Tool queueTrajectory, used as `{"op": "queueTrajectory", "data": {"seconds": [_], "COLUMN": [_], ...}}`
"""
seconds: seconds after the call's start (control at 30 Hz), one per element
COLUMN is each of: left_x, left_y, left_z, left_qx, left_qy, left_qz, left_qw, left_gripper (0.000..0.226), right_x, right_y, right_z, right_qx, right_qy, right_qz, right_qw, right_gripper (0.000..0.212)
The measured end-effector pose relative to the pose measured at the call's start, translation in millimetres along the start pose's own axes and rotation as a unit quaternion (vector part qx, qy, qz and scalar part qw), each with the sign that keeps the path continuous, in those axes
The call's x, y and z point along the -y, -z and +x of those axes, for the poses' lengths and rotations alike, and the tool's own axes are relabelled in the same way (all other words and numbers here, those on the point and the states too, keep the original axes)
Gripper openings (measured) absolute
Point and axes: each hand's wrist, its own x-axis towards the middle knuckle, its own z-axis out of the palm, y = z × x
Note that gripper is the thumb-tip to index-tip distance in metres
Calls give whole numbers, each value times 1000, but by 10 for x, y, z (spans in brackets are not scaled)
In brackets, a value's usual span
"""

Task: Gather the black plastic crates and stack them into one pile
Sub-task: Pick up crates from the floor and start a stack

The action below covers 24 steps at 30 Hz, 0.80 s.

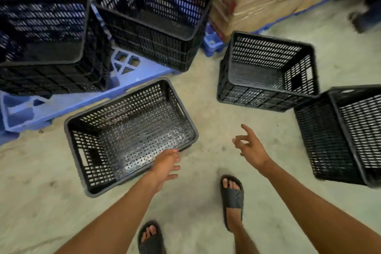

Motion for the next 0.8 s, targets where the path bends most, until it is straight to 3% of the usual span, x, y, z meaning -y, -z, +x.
{"op": "queueTrajectory", "data": {"seconds": [0.2,0.37,0.53,0.7,0.8], "left_x": [-488,-875,-1047,-1048,-900], "left_y": [-1429,-2924,-4550,-6059,-6846], "left_z": [13,287,728,1412,1832], "left_qx": [73,105,152,165,169], "left_qy": [-25,-37,-20,-23,-17], "left_qz": [97,162,248,269,272], "left_qw": [992,980,957,949,947], "left_gripper": [28,25,30,56,75], "right_x": [-625,-1347,-2254,-3295,-3903], "right_y": [1510,2780,3889,4609,4796], "right_z": [-79,224,547,808,978], "right_qx": [-134,-187,-298,-345,-311], "right_qy": [-63,-131,-239,-372,-365], "right_qz": [88,167,280,269,318], "right_qw": [985,959,880,819,818], "right_gripper": [58,65,74,96,95]}}
